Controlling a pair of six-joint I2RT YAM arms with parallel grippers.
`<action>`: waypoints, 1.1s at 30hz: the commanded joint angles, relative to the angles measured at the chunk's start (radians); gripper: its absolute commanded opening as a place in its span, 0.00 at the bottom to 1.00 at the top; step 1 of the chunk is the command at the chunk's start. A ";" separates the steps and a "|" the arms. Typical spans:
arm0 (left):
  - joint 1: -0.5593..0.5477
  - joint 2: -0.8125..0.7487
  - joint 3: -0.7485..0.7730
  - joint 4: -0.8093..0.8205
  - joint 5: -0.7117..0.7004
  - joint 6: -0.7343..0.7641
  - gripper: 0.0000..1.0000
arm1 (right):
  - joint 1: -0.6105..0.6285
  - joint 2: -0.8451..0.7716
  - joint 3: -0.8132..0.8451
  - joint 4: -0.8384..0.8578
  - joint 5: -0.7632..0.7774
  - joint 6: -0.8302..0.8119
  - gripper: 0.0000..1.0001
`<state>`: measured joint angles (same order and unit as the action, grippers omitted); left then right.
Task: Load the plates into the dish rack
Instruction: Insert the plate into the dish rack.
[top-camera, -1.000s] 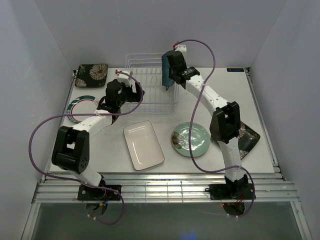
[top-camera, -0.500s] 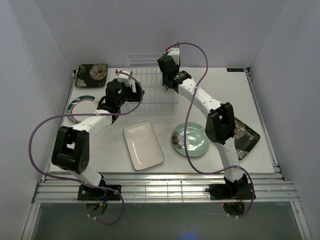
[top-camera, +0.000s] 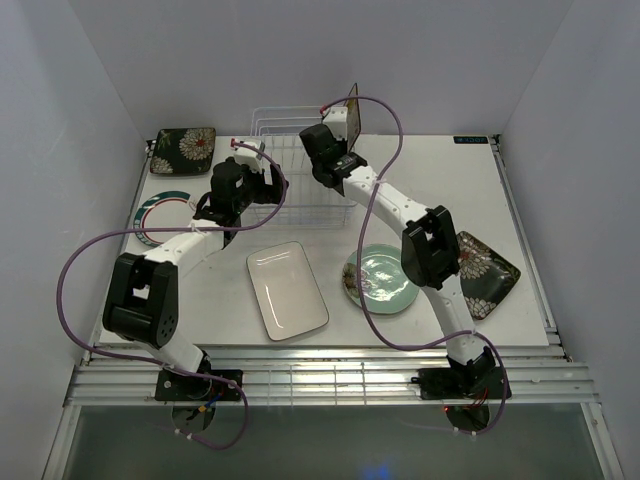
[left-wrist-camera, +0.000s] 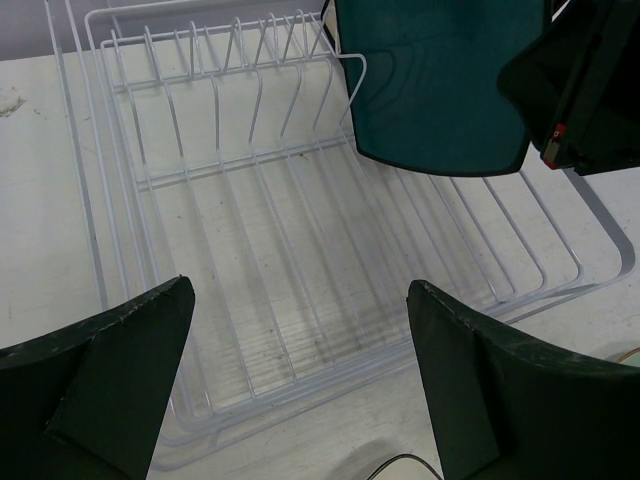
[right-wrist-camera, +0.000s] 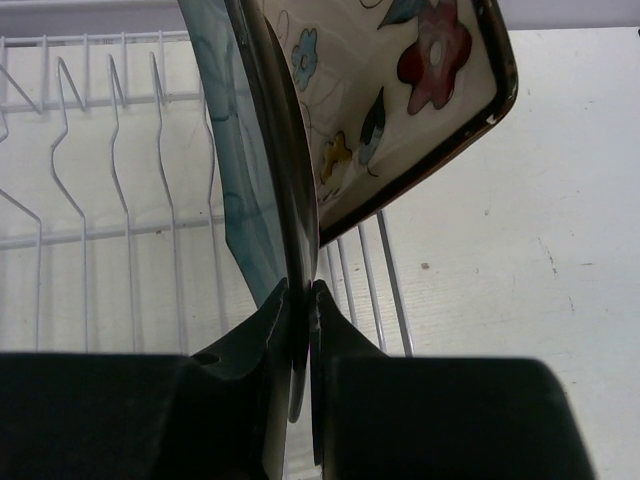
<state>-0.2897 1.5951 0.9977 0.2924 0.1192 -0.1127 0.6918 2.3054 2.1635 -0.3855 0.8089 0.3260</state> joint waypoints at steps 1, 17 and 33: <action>0.001 -0.061 0.018 0.016 -0.004 0.007 0.98 | 0.017 -0.026 0.059 0.186 0.151 0.021 0.08; 0.001 -0.057 0.018 0.016 -0.003 0.008 0.98 | 0.040 -0.070 -0.041 0.451 0.286 -0.120 0.08; 0.001 -0.046 0.021 0.016 -0.004 0.011 0.98 | 0.032 -0.028 -0.059 0.744 0.277 -0.334 0.08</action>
<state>-0.2897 1.5879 0.9977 0.2928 0.1184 -0.1112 0.7322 2.3161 2.0628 0.1211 1.0439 0.0345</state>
